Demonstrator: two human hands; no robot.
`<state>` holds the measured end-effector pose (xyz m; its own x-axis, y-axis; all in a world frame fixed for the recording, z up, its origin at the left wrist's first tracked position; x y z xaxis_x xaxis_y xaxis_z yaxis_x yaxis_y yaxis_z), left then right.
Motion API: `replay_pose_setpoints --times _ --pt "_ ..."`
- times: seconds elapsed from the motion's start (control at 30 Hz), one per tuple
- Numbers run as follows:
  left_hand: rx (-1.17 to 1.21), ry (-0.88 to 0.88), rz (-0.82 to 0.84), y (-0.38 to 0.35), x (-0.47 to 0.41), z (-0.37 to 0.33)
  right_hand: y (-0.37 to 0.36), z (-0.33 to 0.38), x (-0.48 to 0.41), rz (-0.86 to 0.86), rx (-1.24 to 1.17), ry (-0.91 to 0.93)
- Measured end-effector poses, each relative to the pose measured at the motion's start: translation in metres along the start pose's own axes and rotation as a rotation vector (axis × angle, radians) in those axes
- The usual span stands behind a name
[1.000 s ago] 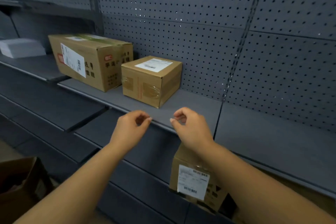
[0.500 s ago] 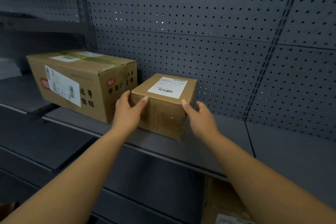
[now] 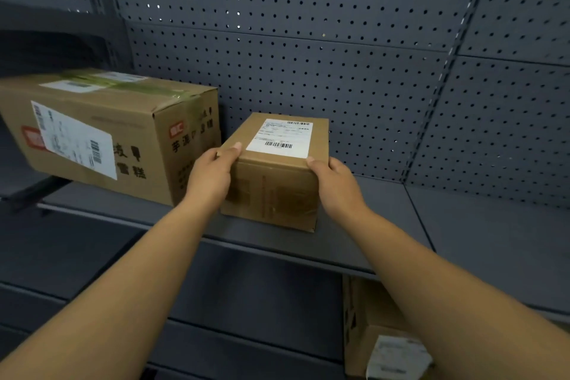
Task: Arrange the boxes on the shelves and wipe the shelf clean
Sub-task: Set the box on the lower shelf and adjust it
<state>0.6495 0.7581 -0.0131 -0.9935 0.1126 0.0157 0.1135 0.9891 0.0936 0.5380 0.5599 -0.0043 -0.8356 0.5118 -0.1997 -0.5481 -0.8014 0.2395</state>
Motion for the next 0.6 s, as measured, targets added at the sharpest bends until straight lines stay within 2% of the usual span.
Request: replay_pose_setpoints --times 0.23,0.6 --pt "0.003 -0.051 -0.027 0.018 0.055 -0.006 0.012 0.026 0.058 -0.004 0.011 0.099" --pt "0.017 -0.111 -0.068 0.068 0.198 0.006 0.028 0.041 0.189 0.028 0.027 0.2"
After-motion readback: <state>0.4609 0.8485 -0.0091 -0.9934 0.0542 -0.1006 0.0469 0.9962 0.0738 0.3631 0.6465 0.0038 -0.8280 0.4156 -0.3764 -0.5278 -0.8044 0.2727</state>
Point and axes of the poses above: each hand's wrist, its own x-axis away from the middle knuckle, its own y-axis out of the back of the hand, z = x × y, the point moved 9 cm from there along -x, towards the middle knuckle, and after that the axes turned 6 degrees about y, right-handed, at the moved point
